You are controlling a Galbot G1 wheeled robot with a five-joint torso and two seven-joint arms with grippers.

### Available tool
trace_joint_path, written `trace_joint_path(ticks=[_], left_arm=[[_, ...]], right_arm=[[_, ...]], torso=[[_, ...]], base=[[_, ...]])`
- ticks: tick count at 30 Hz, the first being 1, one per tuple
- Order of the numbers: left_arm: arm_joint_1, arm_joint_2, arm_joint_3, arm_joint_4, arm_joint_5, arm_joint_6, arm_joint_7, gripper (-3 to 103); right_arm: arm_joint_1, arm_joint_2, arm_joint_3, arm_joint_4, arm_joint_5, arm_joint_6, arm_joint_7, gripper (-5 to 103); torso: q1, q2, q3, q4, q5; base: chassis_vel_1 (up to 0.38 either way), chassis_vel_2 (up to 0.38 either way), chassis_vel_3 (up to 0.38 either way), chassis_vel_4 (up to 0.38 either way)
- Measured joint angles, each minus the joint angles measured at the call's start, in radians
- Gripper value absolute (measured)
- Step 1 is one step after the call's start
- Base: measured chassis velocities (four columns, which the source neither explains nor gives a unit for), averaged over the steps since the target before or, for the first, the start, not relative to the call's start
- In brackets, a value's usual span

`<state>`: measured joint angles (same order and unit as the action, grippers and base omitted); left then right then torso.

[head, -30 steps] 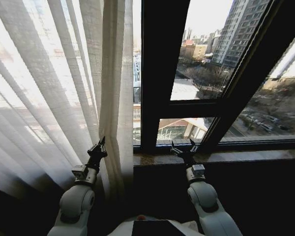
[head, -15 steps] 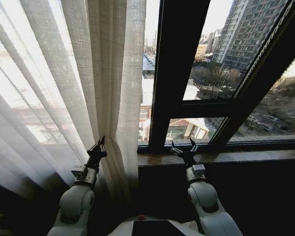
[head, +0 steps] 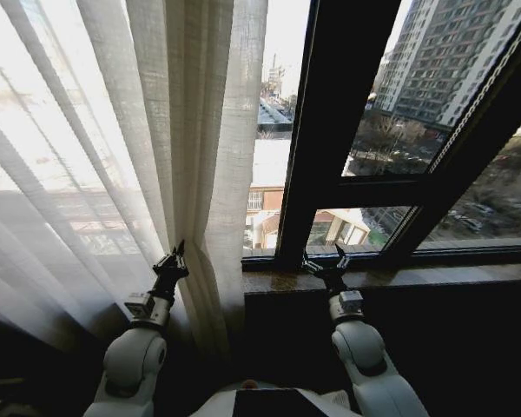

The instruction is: Open the curtains by pulling them apart, changing their state from closed to fully open.

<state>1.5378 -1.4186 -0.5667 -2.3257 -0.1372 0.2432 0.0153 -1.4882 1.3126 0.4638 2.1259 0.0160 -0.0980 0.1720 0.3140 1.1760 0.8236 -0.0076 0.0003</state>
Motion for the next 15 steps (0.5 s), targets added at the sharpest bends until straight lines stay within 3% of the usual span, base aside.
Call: trace_joint_path(ticks=[15], left_arm=[[0.001,-0.003,-0.001,-0.001,0.002,0.000,0.000,0]], right_arm=[[0.001,-0.001,-0.001,-0.001,0.000,0.001,0.000,100]], torso=[[0.000,0.000,0.000,0.0000,-0.0001]], base=[[0.124,0.116,-0.116,-0.122]])
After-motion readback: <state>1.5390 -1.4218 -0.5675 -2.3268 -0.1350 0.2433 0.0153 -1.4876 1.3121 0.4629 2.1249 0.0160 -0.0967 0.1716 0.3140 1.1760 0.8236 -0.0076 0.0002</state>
